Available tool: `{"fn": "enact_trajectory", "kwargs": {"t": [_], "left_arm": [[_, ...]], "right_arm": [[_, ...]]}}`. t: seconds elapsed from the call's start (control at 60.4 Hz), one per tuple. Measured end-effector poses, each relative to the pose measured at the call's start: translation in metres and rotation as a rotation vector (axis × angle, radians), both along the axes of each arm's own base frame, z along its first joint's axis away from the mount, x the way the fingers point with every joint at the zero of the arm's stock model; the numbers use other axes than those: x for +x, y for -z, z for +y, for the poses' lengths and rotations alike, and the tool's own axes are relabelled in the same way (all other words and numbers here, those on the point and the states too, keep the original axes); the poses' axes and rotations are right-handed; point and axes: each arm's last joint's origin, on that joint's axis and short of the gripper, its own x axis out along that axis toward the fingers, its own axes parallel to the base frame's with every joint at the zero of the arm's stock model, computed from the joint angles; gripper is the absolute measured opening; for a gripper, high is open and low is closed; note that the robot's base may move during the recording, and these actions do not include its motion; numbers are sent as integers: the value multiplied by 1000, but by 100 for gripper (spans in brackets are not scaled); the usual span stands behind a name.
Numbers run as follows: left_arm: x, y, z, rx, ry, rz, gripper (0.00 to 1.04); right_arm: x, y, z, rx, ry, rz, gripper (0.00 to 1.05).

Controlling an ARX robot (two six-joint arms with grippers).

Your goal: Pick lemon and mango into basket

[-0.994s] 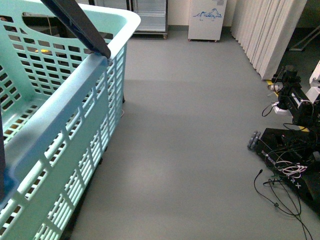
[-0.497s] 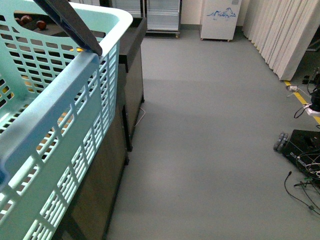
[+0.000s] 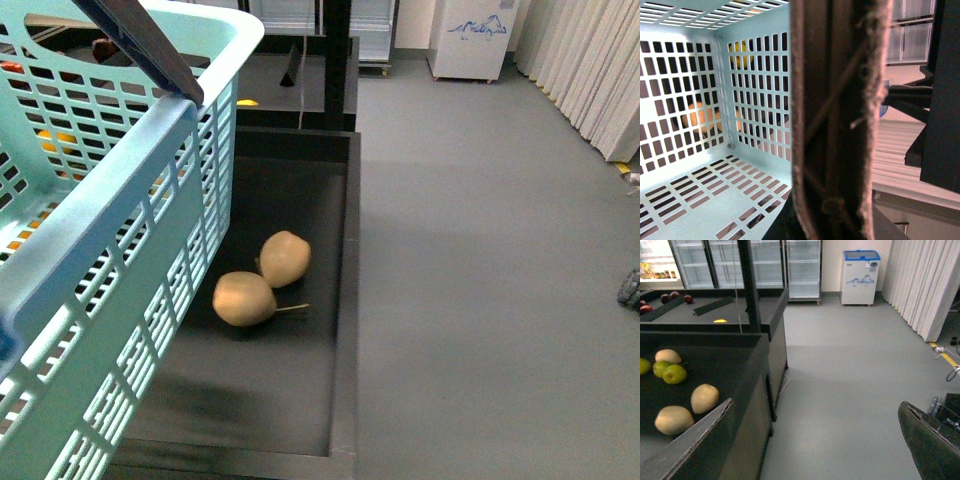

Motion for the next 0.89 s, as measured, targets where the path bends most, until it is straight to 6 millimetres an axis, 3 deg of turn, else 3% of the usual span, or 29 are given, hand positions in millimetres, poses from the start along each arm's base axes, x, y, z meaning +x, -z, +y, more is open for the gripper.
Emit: {"fn": "enact_trajectory", "kwargs": {"t": [0.895], "left_arm": [[0,0,0,0,0,-1,5]], "right_arm": [[0,0,0,0,0,0,96]]}}
